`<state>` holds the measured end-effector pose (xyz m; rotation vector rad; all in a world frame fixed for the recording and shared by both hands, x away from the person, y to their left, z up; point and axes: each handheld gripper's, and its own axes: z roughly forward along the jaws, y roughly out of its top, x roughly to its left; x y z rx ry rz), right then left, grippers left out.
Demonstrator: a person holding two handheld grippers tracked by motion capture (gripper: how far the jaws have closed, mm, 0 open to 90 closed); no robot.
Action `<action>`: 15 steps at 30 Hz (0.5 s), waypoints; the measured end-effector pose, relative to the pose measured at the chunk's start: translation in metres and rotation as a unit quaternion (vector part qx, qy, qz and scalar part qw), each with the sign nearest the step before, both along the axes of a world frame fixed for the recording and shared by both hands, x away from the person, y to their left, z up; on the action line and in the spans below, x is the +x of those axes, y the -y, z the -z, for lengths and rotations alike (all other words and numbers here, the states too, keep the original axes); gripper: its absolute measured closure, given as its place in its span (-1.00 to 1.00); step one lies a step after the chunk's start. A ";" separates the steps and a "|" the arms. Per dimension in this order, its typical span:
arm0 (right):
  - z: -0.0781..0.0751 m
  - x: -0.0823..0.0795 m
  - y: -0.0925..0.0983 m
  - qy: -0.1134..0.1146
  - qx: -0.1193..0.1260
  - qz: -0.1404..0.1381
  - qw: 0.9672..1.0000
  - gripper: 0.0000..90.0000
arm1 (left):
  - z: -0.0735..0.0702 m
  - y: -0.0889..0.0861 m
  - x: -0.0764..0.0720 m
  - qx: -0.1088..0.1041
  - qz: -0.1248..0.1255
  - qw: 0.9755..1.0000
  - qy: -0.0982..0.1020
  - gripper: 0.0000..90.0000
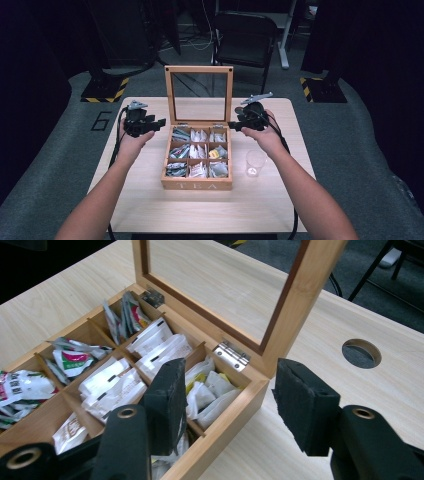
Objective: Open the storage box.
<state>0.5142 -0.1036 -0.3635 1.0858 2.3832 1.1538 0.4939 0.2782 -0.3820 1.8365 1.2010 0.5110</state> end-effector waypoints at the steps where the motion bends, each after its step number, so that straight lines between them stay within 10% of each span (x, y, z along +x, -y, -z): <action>1: 0.000 -0.008 -0.003 0.007 -0.006 -0.003 1.000 -0.03 | 0.000 0.000 -0.002 -0.002 0.001 1.000 0.001 0.03; 15: 0.007 -0.045 -0.004 0.023 -0.010 -0.027 0.999 0.07 | 0.006 -0.001 -0.030 -0.017 0.015 1.000 -0.007 0.00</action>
